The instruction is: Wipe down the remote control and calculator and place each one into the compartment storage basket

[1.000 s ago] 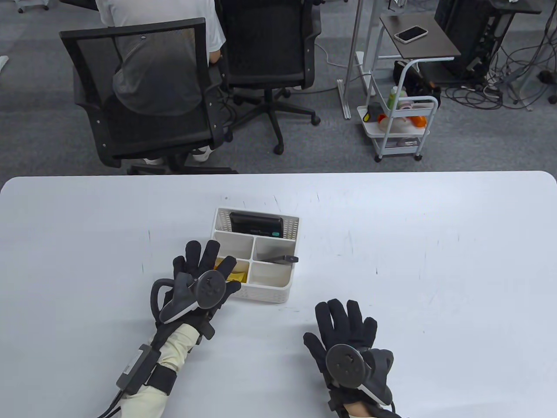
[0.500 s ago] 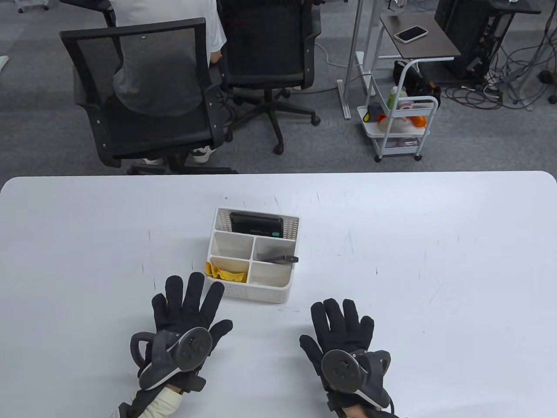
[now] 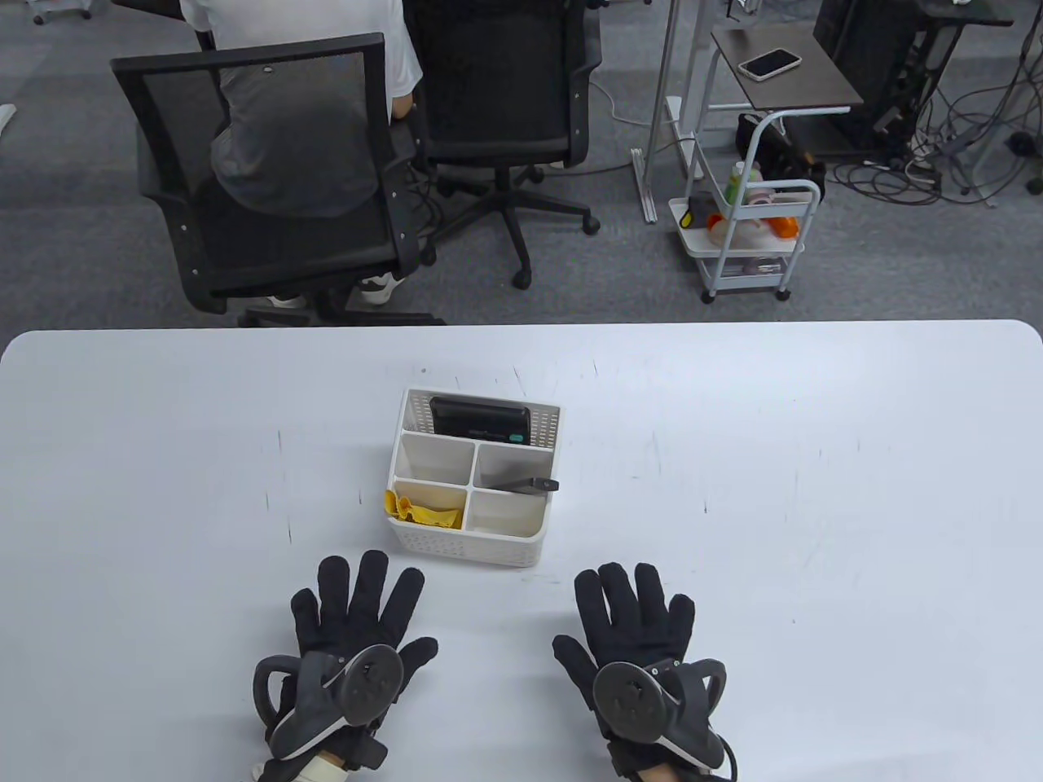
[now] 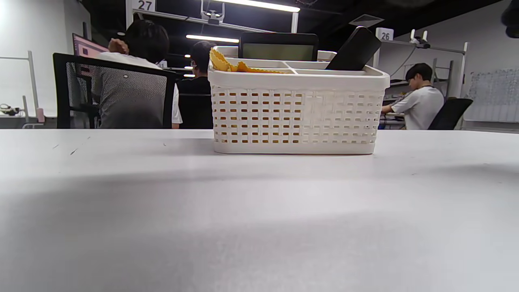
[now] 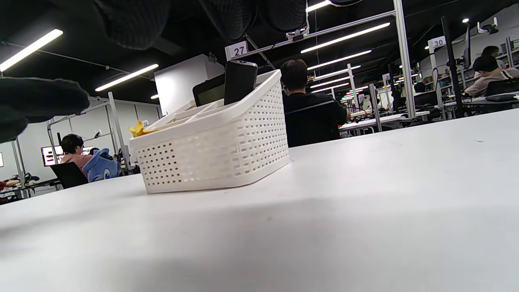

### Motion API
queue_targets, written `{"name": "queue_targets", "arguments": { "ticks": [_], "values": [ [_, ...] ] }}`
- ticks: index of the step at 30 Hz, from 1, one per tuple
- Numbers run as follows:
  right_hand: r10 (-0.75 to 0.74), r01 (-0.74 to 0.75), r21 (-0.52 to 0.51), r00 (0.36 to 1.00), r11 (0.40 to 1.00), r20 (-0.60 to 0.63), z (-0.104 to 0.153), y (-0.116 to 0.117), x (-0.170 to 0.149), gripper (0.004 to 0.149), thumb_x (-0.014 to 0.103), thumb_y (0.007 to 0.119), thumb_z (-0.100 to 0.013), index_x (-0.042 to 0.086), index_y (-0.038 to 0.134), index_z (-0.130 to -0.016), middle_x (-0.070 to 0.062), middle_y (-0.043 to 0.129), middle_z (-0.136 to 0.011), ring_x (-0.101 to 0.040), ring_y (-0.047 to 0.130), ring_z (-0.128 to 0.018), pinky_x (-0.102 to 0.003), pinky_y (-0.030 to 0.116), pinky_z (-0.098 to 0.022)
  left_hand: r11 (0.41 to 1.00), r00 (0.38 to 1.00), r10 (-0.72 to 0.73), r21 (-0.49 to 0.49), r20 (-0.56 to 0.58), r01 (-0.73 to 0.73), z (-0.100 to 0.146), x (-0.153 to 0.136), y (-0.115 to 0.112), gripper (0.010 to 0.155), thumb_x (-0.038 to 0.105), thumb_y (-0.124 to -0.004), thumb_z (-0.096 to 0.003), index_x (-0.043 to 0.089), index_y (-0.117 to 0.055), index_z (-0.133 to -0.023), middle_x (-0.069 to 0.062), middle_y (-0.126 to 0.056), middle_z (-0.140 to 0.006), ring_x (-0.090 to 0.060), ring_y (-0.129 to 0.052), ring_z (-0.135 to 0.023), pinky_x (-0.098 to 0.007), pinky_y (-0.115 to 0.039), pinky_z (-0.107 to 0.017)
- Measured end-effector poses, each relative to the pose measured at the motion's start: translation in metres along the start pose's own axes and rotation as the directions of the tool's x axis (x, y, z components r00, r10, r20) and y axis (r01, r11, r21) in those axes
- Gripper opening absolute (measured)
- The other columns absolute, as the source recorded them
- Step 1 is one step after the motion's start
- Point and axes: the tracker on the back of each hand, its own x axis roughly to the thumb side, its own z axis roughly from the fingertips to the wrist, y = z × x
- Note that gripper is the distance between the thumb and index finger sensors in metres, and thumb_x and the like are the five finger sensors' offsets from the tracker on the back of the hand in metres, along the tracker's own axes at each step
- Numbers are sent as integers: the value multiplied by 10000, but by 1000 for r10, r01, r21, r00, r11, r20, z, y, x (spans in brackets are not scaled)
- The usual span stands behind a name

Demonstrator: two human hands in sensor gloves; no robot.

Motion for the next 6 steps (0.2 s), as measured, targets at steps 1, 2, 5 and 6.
{"name": "queue_targets", "arguments": {
  "ticks": [1,2,5,6],
  "values": [
    [0,0,12,1000,1000,2,0,2,1,716,459,674,-600,53,496,-1162,-260,398,-1179,-593,274,-1027,-826,252,-594,1000,1000,-4,3,4,4,0,1,0,702,650,-564,-521,417,-308,-1131,-56,-237,-1242,-518,-210,-1110,-756,-361,-709],
    [0,0,24,1000,1000,5,1,4,2,718,461,675,-598,55,493,-1162,-259,398,-1180,-592,272,-1028,-826,251,-594,1000,1000,-8,4,8,8,1,1,-1,701,649,-565,-521,417,-309,-1132,-60,-240,-1242,-517,-212,-1111,-756,-362,-709],
    [9,-10,52,1000,999,17,1,8,5,718,461,673,-599,55,492,-1163,-257,393,-1181,-591,269,-1029,-827,251,-591,1000,1000,-8,1,14,8,2,2,-1,700,650,-565,-520,419,-312,-1131,-58,-244,-1242,-517,-216,-1111,-756,-364,-708],
    [14,-15,54,1000,998,19,1,9,6,713,459,670,-602,55,492,-1162,-258,395,-1179,-591,270,-1028,-826,250,-593,1000,1000,-5,0,14,5,2,2,-1,699,649,-565,-520,418,-314,-1130,-58,-244,-1242,-516,-217,-1112,-756,-364,-708]
  ]
}}
